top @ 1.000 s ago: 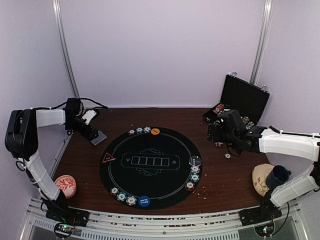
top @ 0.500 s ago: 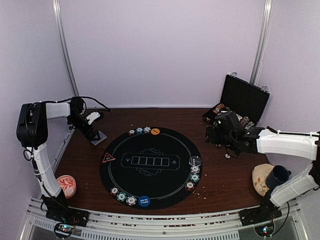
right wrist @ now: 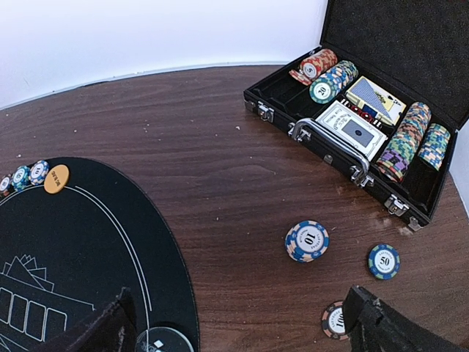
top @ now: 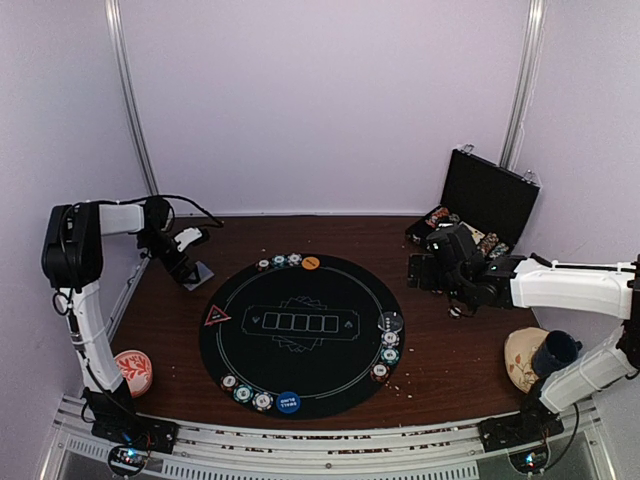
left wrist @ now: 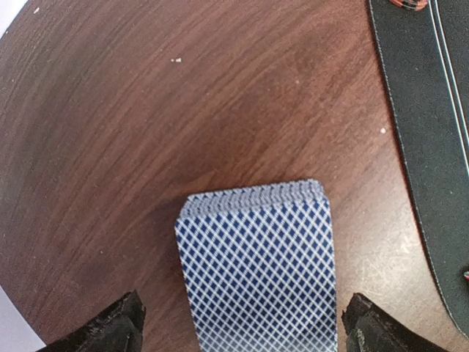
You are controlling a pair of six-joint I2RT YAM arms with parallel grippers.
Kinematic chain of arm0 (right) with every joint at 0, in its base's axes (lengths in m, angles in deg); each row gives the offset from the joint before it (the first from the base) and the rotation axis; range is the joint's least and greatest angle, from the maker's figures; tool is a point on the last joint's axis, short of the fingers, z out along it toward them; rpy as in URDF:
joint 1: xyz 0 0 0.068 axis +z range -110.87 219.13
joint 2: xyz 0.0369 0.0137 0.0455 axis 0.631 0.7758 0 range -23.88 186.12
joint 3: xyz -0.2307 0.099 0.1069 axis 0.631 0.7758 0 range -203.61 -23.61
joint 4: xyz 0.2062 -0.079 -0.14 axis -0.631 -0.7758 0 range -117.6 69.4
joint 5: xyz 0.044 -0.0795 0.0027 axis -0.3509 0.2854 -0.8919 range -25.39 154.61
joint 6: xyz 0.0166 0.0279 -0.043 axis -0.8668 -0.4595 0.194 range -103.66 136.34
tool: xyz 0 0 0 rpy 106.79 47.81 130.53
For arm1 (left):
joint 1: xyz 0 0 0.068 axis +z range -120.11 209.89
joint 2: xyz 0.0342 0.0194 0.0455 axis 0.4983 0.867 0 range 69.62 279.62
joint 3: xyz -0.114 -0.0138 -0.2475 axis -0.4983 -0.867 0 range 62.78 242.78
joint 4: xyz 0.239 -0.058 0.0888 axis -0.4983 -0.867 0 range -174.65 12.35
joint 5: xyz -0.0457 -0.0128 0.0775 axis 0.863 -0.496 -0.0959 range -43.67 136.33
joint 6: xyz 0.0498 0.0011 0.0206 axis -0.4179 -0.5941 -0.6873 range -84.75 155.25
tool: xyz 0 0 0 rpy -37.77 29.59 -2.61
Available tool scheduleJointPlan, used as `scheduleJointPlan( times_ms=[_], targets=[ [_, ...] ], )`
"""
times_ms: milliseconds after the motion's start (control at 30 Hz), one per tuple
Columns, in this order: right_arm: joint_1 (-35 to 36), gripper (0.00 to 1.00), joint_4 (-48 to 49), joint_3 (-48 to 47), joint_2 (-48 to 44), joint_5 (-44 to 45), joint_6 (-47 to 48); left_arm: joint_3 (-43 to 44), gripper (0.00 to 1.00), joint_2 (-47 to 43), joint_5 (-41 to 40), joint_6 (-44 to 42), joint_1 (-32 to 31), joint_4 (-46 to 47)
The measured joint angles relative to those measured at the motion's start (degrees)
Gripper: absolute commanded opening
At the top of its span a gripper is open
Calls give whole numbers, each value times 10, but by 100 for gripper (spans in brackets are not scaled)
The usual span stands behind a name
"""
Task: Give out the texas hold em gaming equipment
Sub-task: Pick up the poker card from the corner of the board.
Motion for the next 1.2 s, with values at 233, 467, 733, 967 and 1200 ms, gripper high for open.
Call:
scheduleJointPlan(
  times_ms=[233, 467, 733, 967, 1200],
  targets=[
    [5, 100, 4, 0, 0, 0, 4, 20, 98, 24, -1, 0, 0, -4],
    [7, 100, 4, 0, 0, 0, 9, 41, 98, 40, -1, -8, 0, -36],
    [8, 100, 4, 0, 0, 0, 9, 86, 98, 75, -9, -16, 0, -68],
    [10, 100, 4, 0, 0, 0, 10, 96, 98, 81, -28, -15, -3, -78],
    [11, 100, 4, 0, 4, 0, 10, 102, 96, 83, -34, -18, -12, -89]
  ],
)
